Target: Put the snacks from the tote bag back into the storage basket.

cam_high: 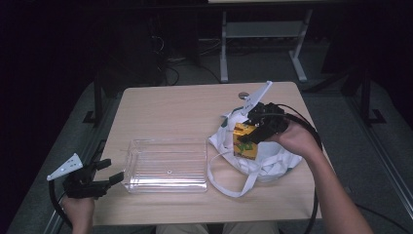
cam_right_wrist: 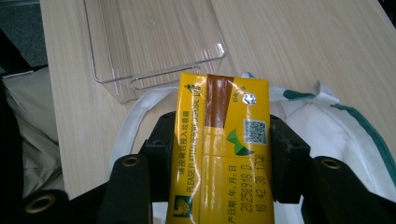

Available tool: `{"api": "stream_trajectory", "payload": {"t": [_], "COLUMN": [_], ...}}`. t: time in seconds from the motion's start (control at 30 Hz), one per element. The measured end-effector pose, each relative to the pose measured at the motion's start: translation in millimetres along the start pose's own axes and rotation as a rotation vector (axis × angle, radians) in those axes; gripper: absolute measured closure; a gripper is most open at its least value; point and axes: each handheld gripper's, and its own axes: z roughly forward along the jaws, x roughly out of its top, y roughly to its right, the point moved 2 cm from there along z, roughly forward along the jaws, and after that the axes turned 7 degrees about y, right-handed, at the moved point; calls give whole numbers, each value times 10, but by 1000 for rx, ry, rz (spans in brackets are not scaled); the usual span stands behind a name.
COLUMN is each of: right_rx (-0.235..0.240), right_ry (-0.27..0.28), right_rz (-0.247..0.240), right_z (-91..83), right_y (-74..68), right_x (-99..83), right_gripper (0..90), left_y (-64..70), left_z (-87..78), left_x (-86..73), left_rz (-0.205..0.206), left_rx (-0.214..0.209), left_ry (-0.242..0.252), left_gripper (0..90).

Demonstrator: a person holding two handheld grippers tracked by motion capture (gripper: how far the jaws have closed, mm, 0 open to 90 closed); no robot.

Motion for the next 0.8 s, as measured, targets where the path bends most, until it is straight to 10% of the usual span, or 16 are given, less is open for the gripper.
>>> {"api": "stream_trajectory", "payload": {"t": [0.8], "right_rx": [54], "right_ry": [27], "right_rz": [-75], "right_z": [144], "right_y": [-183], "right_x": [294], "right_gripper": [518], "left_y": [-1], "left_z": [-2], "left_x": [1], "left_rz": [-8], "left_rx": [5], "left_ry": [7], "left_gripper": [128]}}
